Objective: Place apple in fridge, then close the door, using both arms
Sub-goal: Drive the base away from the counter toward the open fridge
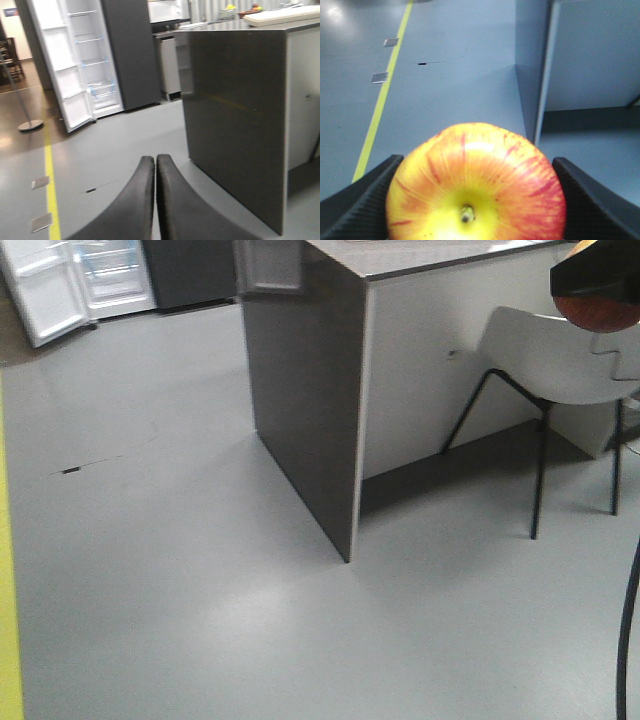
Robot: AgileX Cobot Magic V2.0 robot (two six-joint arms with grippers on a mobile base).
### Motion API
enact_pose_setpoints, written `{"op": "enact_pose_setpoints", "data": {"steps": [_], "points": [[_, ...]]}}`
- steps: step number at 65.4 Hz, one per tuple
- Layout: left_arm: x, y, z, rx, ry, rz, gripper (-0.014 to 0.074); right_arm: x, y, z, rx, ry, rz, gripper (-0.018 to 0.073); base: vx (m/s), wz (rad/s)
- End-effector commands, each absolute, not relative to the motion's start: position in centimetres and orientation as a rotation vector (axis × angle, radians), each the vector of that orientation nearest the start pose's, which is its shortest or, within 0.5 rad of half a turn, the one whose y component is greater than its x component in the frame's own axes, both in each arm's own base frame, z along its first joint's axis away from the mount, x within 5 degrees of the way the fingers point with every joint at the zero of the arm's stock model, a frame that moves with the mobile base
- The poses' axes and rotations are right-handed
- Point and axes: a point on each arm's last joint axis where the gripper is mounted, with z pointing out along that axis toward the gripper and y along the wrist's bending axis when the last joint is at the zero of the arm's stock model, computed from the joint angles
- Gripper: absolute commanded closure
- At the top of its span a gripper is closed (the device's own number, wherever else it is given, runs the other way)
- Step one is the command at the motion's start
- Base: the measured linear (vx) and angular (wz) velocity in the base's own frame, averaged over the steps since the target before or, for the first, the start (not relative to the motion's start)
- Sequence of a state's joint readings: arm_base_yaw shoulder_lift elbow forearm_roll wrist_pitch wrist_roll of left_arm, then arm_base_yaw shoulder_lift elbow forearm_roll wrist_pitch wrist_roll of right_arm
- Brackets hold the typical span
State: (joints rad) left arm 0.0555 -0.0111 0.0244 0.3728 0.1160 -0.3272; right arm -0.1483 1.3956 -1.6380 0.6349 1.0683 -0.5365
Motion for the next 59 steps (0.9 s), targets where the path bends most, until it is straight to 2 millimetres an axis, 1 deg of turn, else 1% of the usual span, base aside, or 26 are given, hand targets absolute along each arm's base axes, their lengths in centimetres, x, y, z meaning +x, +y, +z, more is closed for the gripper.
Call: {"op": "enact_pose_setpoints", "data": {"steps": [1,59], "points": [[5.43,0.45,20.80,-0.025,1.515,0.084,0.0603,27.48,0.70,48.65,-0.326,1.984,0.394,0.0437,0.02,0.44],[5.43,0.45,20.80,-0.025,1.515,0.084,0.0603,27.48,0.70,48.65,-0.326,1.984,0.394,0.0437,0.04,0.36]]}}
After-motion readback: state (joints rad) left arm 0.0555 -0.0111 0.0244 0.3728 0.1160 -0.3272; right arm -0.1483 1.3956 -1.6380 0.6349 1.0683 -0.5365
